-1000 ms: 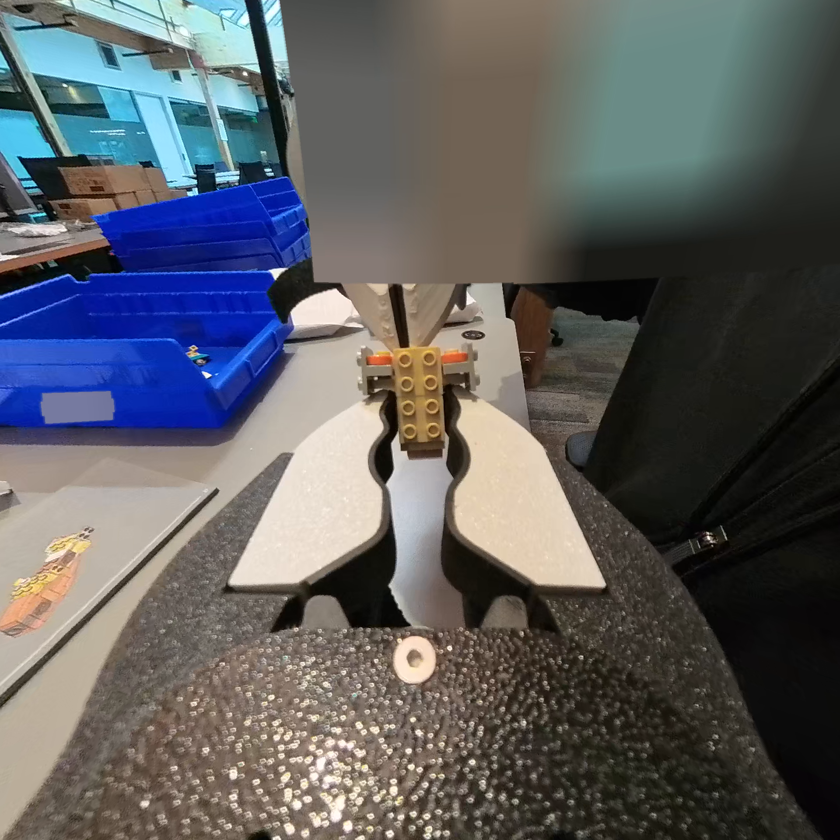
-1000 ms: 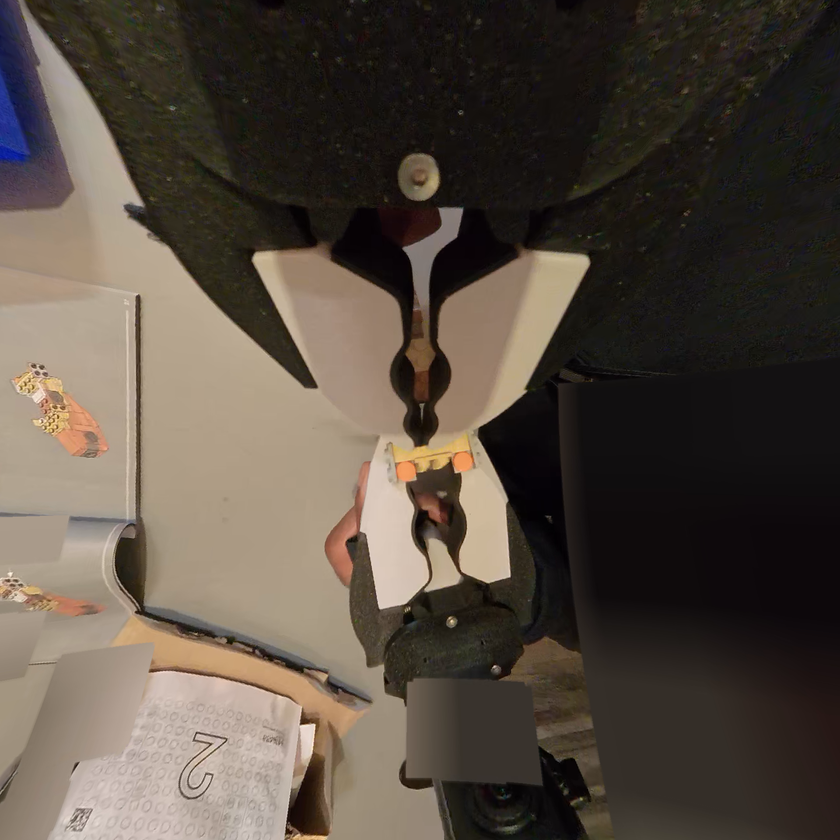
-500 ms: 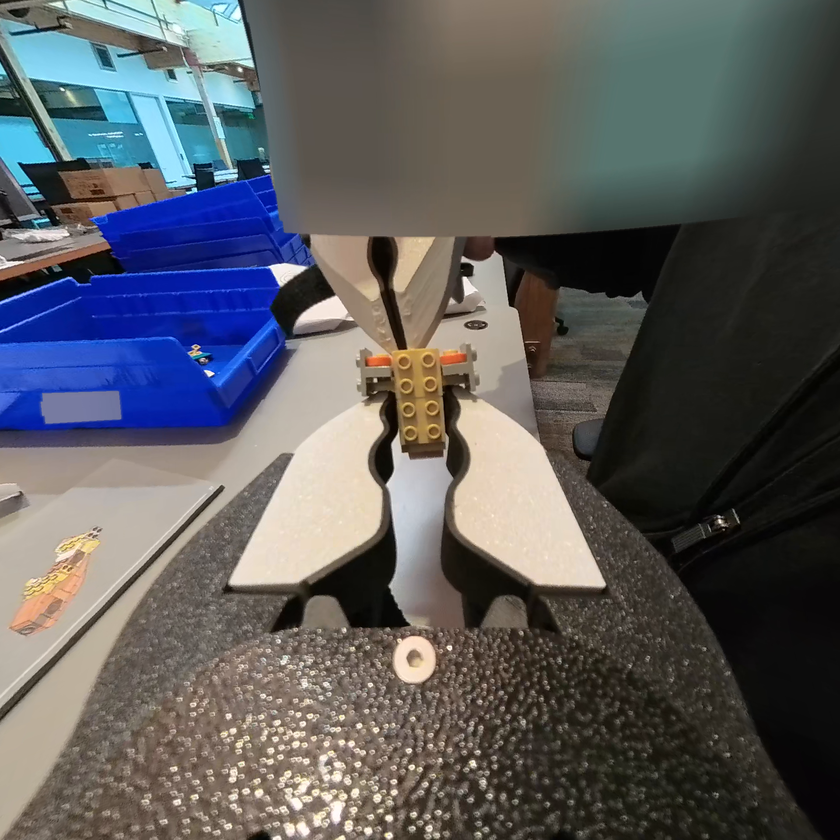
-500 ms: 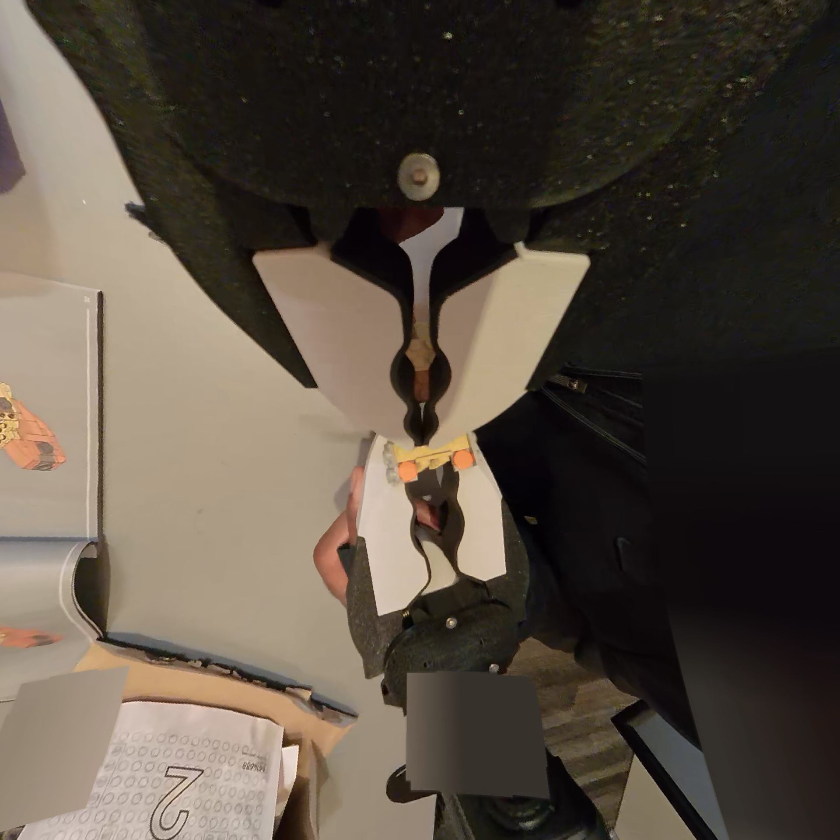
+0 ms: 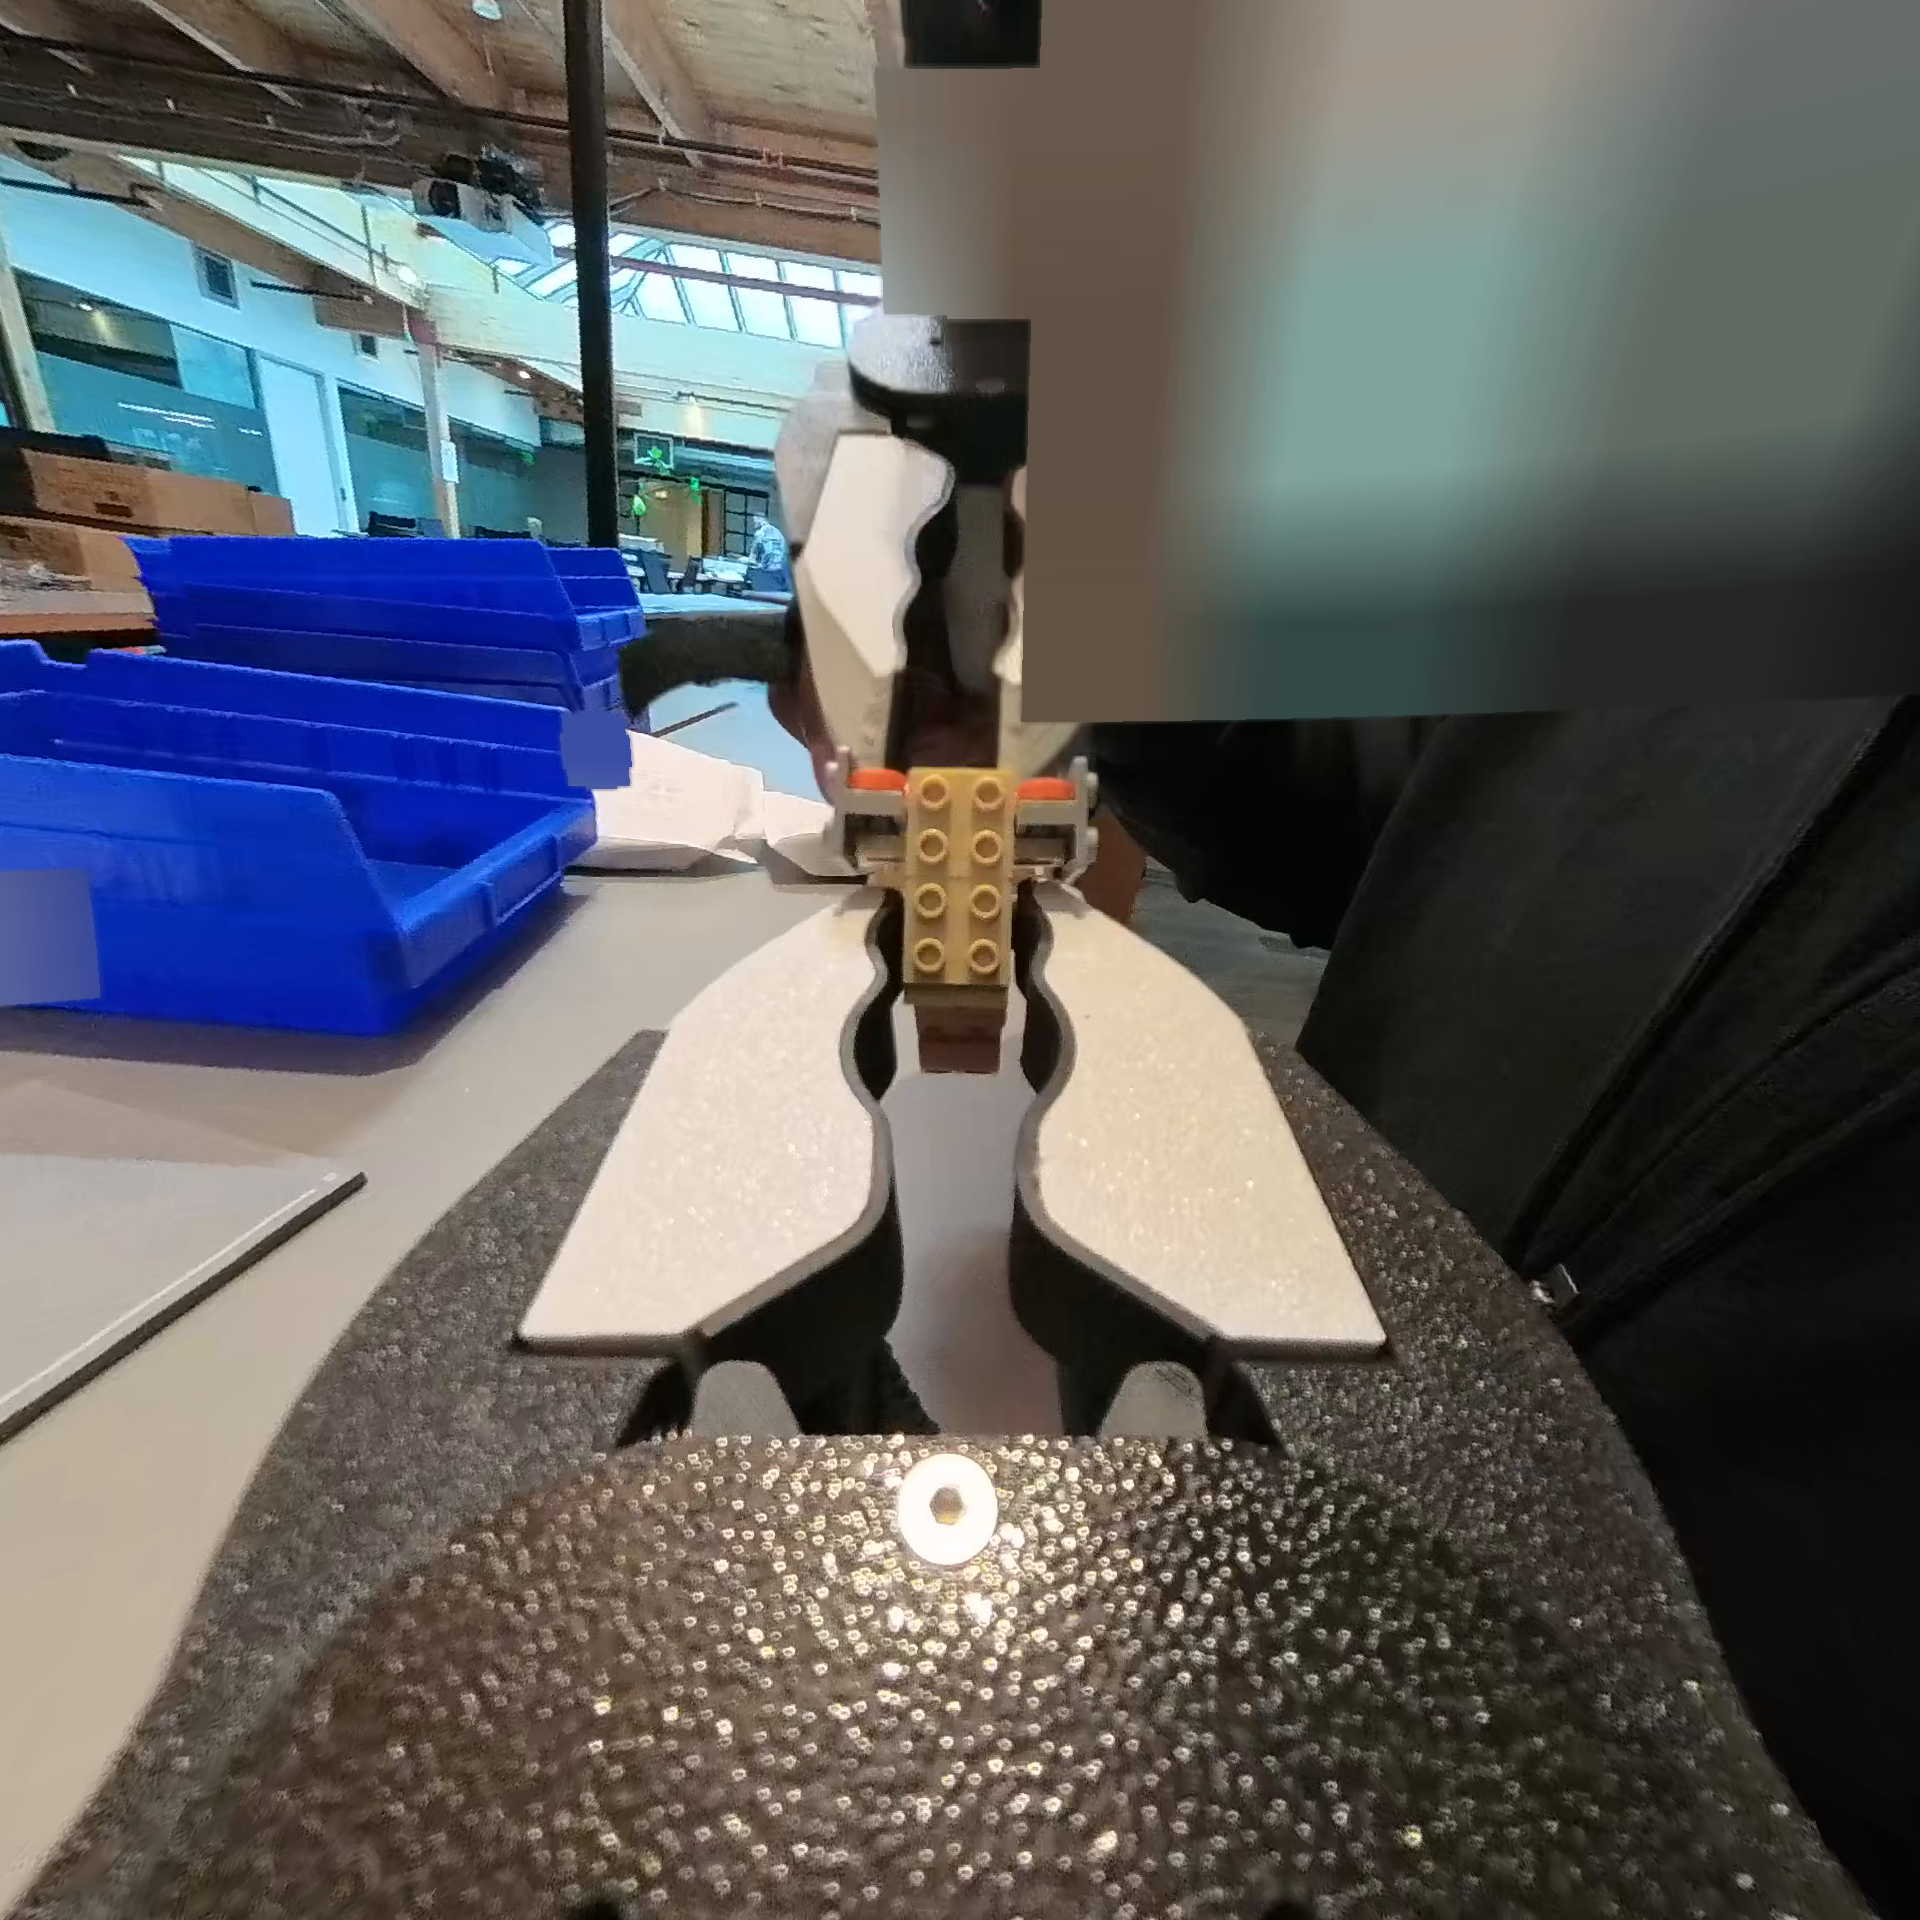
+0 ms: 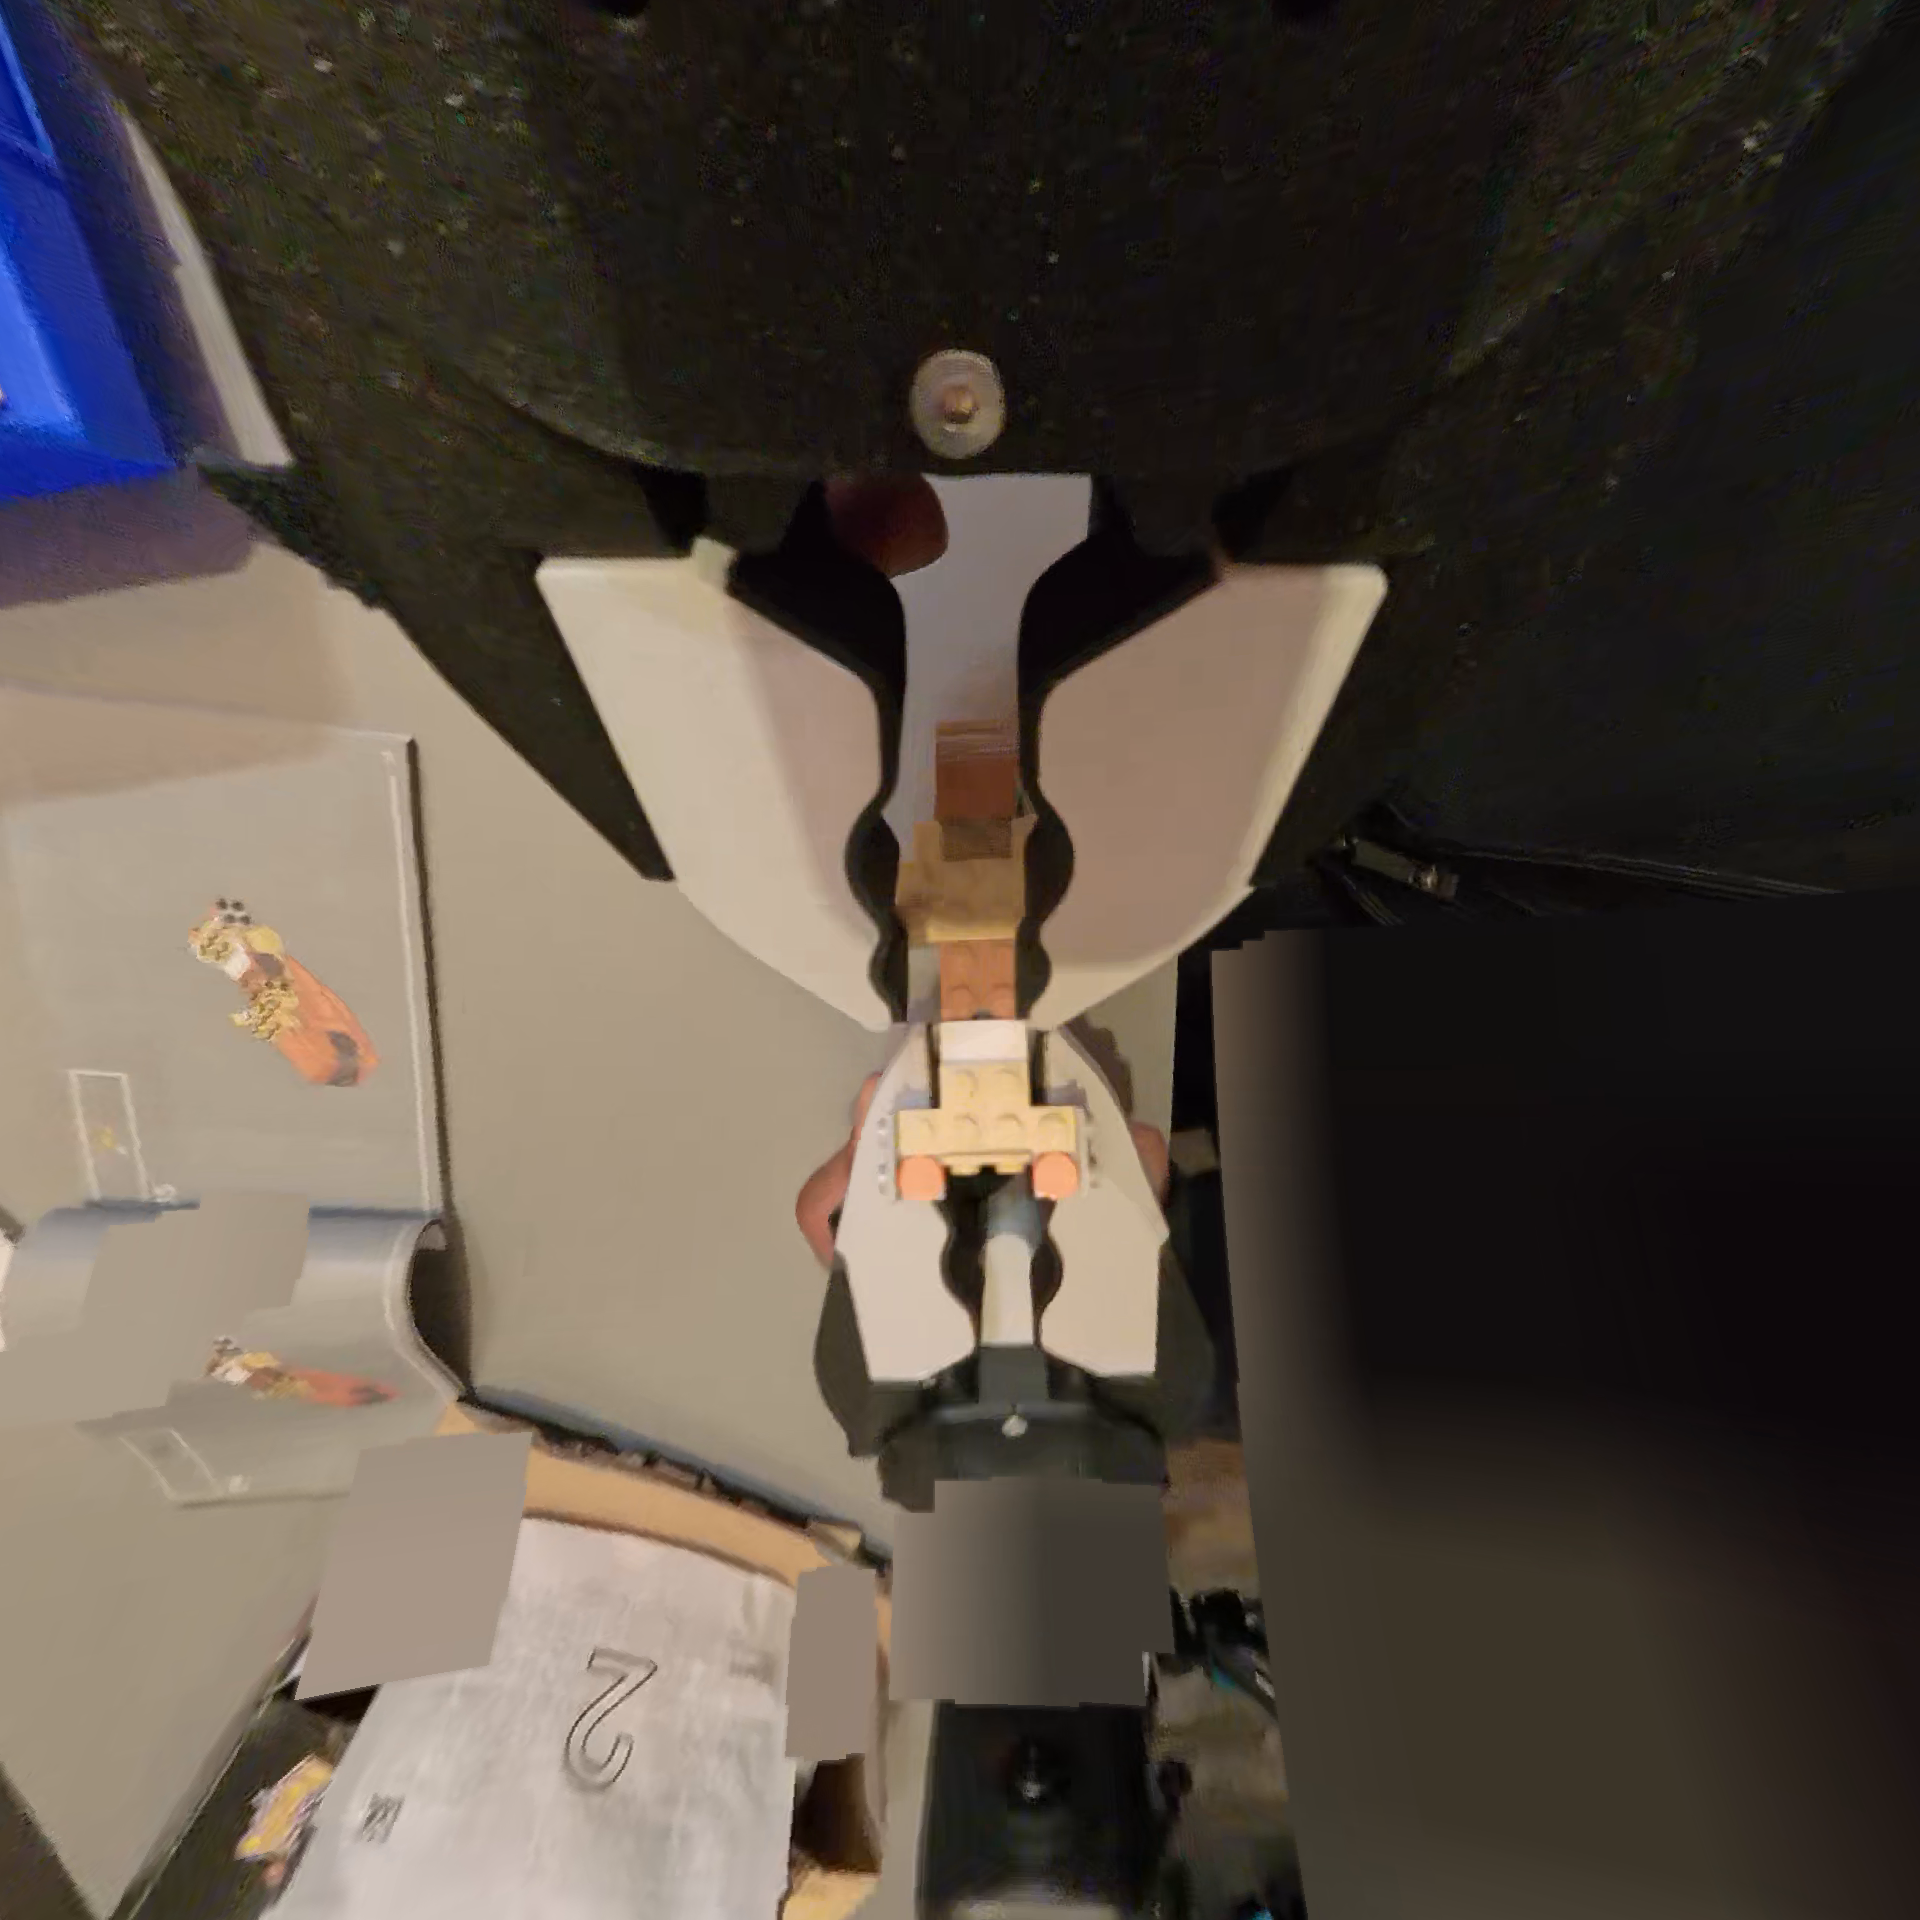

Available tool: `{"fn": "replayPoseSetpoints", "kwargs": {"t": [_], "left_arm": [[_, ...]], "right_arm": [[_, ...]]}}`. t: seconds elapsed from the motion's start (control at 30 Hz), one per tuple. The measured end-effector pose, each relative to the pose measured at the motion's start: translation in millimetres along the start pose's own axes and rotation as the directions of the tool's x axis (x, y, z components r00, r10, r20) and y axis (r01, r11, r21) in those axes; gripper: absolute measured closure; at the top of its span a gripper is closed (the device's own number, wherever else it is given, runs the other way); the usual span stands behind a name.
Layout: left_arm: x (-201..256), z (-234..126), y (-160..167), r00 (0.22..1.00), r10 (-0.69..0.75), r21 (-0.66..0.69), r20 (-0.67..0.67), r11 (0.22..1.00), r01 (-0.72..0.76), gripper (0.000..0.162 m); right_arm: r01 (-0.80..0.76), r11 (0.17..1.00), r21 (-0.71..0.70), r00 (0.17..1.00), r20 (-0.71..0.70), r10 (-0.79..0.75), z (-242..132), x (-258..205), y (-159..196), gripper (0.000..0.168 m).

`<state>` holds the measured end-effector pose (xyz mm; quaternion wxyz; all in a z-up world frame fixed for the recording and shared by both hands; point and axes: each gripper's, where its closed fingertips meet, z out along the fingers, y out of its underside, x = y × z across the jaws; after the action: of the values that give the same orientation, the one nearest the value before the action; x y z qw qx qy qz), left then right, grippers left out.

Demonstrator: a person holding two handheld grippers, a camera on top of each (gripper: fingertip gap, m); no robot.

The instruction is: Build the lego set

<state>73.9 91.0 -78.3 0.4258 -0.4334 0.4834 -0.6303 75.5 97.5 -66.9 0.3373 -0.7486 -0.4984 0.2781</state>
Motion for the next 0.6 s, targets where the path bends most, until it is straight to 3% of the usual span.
{"fn": "replayPoseSetpoints", "kwargs": {"t": [0.23,0.6], "left_arm": [[-2.0,1.3,3.9,1.0,-0.014,-0.02,-0.004,1.0,0.014,0.143],[-8.7,-3.8,-1.8,0.99,-0.138,0.078,-0.007,0.987,0.138,0.142]], "right_arm": [[0.007,0.998,-0.056,0.999,0.053,-0.004,14.6,-3.5,10.4,0.148],[-0.153,0.976,0.152,0.985,0.099,0.139,18.6,3.2,6.3,0.151]]}}
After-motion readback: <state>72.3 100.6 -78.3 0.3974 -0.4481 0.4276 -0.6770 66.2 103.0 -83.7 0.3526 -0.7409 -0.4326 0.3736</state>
